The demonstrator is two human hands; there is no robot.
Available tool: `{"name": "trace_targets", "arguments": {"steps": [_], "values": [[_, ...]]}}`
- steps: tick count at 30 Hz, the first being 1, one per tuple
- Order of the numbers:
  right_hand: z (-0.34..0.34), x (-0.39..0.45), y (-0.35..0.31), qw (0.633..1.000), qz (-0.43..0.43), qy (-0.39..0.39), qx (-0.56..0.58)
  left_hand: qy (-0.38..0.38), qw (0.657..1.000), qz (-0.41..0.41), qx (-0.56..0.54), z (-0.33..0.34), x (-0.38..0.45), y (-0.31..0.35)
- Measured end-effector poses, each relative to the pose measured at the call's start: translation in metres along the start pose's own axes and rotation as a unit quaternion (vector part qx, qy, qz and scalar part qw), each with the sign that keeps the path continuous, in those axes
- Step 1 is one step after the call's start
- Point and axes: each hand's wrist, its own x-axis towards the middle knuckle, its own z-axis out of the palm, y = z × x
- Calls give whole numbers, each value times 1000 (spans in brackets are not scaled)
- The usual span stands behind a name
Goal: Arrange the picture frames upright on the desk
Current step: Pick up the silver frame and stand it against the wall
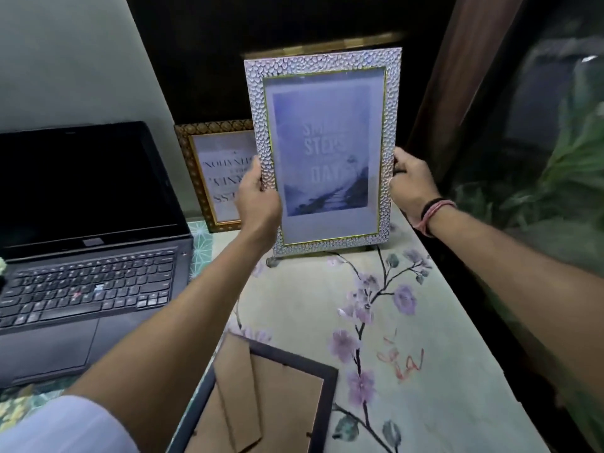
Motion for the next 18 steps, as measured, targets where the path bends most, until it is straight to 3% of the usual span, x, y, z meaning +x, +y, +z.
{"name": "trace_targets", "arguments": {"steps": [2,11,18], "values": [[0,-11,-25,1000,4,-3,31,16,1000,-7,12,5,2,2],[11,-9,-24,996,19,10,82,77,992,42,94,17,6,-1],[27,-15,-11,996,60,45,49,113,977,44,173,22,-13,-12]]}}
